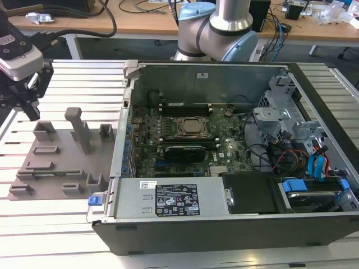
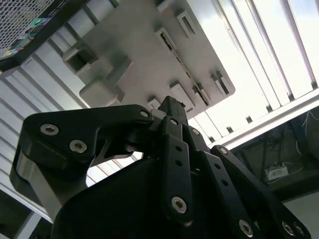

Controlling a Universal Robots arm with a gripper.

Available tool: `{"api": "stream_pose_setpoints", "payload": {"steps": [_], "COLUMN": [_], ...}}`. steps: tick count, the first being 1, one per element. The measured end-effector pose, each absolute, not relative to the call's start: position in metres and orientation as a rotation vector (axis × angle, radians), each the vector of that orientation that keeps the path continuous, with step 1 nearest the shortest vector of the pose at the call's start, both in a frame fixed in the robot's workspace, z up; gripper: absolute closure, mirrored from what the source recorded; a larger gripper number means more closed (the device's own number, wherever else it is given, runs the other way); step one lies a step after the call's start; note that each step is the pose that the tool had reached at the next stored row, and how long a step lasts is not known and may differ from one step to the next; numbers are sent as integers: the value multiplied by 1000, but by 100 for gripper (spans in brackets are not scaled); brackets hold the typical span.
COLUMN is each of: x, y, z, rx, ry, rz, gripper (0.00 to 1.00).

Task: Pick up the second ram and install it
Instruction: 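Pick up the second ram and move it above second insertion slot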

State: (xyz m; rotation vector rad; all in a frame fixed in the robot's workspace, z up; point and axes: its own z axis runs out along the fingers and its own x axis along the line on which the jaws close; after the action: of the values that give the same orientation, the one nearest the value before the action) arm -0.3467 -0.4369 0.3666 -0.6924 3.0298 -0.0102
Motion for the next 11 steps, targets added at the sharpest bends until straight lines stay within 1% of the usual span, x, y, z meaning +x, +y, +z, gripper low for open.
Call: {"api": "stream_pose_setpoints", "payload": {"steps": [11], "x": [-347], "y": [-437], "z": [367], "rx": [-908], "ry": [2972], "rz": [-6], "gripper": [90]}}
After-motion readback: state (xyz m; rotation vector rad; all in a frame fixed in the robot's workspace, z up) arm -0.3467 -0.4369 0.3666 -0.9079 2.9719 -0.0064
